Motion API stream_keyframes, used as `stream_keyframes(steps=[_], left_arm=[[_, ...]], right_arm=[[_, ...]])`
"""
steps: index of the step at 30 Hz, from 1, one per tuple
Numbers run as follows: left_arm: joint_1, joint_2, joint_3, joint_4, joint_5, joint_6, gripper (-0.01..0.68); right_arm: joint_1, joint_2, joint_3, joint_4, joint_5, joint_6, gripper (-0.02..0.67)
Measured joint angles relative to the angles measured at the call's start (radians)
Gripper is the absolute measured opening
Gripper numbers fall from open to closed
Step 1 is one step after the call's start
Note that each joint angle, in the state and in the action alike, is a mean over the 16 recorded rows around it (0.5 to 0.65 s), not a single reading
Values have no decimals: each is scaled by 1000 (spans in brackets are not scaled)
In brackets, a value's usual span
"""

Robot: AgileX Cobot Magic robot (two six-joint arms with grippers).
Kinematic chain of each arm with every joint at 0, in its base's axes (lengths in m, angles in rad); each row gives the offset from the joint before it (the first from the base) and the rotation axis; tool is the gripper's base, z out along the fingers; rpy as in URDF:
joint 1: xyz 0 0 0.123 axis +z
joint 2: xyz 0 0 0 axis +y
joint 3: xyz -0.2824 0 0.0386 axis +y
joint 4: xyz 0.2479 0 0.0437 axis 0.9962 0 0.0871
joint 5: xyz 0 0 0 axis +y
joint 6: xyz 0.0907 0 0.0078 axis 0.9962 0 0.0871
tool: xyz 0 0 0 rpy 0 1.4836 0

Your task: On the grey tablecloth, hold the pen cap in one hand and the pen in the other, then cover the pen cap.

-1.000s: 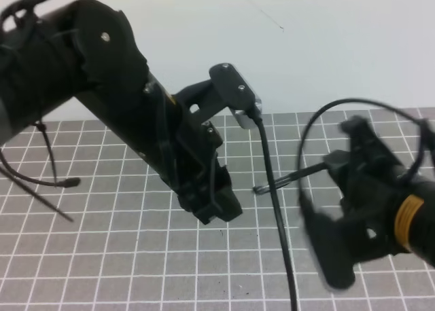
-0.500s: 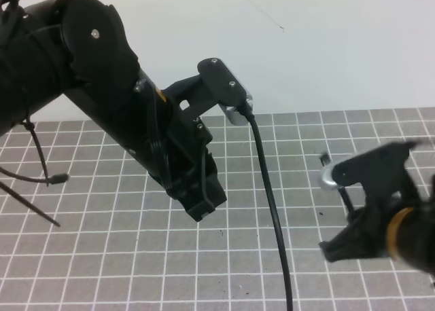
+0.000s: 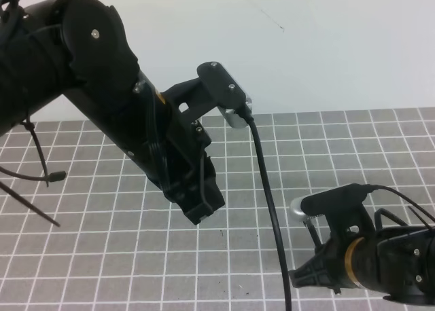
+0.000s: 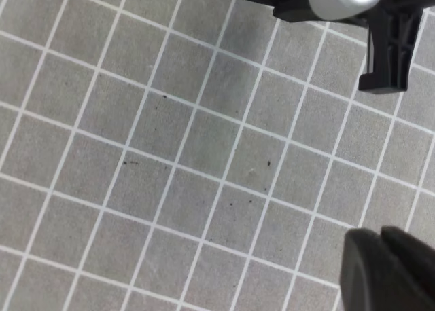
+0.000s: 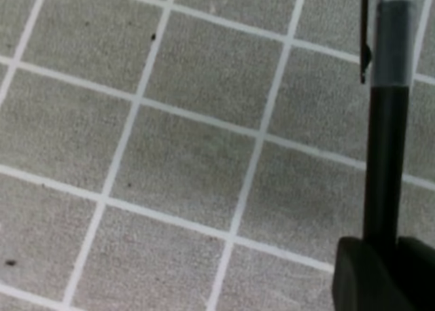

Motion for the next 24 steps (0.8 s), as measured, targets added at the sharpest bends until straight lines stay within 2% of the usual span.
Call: stream_keyframes(steps=[6,10,19,24], left_arm=[[0,0,0,-1,3,-5,0],[0,-8,0,-1,4,-23,0],[-1,-71,0,-29,2,-90,0],[-1,-133,9,-61,-27,-115,0]], right_arm=[[1,-22,0,-9,17,-62,270],[2,-94,0,-11,55,-157,287],[3,-420,18,-11,204,-476,114],[3,-656,76,2,240,-600,19]])
